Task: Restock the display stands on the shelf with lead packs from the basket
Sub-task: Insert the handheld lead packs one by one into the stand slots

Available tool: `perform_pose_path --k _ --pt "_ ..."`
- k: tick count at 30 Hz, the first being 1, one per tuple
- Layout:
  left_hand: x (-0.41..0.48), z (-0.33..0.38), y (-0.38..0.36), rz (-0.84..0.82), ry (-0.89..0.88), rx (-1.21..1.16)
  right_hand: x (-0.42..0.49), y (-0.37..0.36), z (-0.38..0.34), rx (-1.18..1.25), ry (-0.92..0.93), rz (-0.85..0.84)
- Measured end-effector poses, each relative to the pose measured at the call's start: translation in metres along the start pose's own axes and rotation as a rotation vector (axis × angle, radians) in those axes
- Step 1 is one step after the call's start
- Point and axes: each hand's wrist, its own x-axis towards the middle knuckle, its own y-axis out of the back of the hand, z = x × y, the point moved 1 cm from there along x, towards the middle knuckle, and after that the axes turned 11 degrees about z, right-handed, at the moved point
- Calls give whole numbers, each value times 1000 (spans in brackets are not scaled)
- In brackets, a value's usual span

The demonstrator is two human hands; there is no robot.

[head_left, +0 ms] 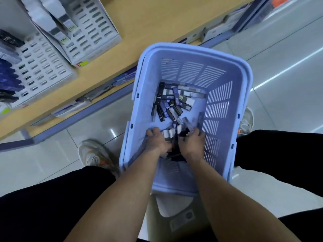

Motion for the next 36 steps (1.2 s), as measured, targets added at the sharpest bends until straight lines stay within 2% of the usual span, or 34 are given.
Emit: perform_pose_path --k 4,6,11,15,20,24,28,33,36 --pt "-1 1 1 19 -46 93 -15 -5 9 -12 -83 -52" --pt "0 -1 2 12 -64 111 -20 -6 15 -7 -66 -91" --pt "-3 -10 -1 34 -52 47 -14 -4 25 187 -124 -203" --pt "-11 -26 -13 42 -8 -12 -12 -5 30 258 -64 -206" --pt "-19 -31 -19 111 -25 -108 -13 -16 49 193 -5 -225" --pt "-27 -35 -30 69 26 -175 -15 -16 54 199 -10 -252" --pt "-22 -40 -36 54 81 -299 -13 -15 55 311 -20 -291" --pt "-21 -41 -39 -12 64 -414 -16 -13 52 403 41 -380" --pt "-25 -38 -36 -48 78 -459 -17 -15 51 465 6 -380"
